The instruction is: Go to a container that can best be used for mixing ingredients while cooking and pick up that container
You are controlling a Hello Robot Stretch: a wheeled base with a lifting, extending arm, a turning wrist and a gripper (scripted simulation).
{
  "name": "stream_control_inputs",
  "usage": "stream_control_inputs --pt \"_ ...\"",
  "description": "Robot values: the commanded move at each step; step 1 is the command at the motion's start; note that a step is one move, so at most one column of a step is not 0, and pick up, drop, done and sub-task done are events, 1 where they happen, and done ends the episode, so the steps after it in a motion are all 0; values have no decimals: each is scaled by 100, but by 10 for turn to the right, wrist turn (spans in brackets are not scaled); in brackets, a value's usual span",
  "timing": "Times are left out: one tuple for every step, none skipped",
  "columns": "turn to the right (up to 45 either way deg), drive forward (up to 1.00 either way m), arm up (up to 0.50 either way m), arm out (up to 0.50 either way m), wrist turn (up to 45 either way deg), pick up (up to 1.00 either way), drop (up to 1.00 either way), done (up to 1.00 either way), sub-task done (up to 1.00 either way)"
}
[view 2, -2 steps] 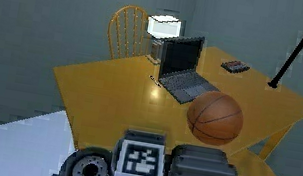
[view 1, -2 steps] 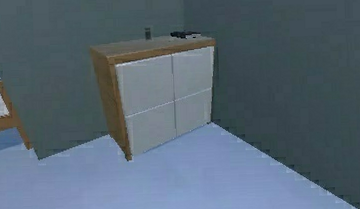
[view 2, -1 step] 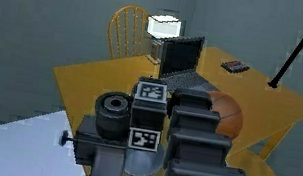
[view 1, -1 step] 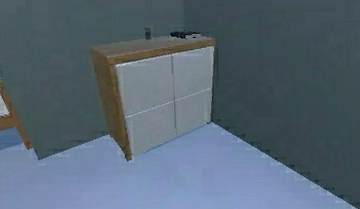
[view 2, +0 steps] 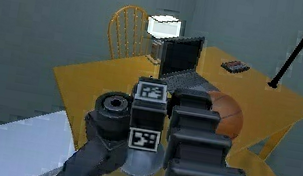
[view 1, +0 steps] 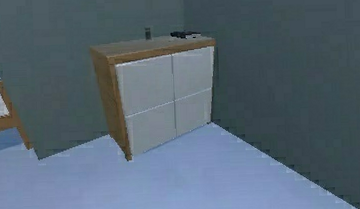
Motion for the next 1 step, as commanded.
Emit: stream_control_inputs --pt "0 0 0 0 450 0 0 0 0"
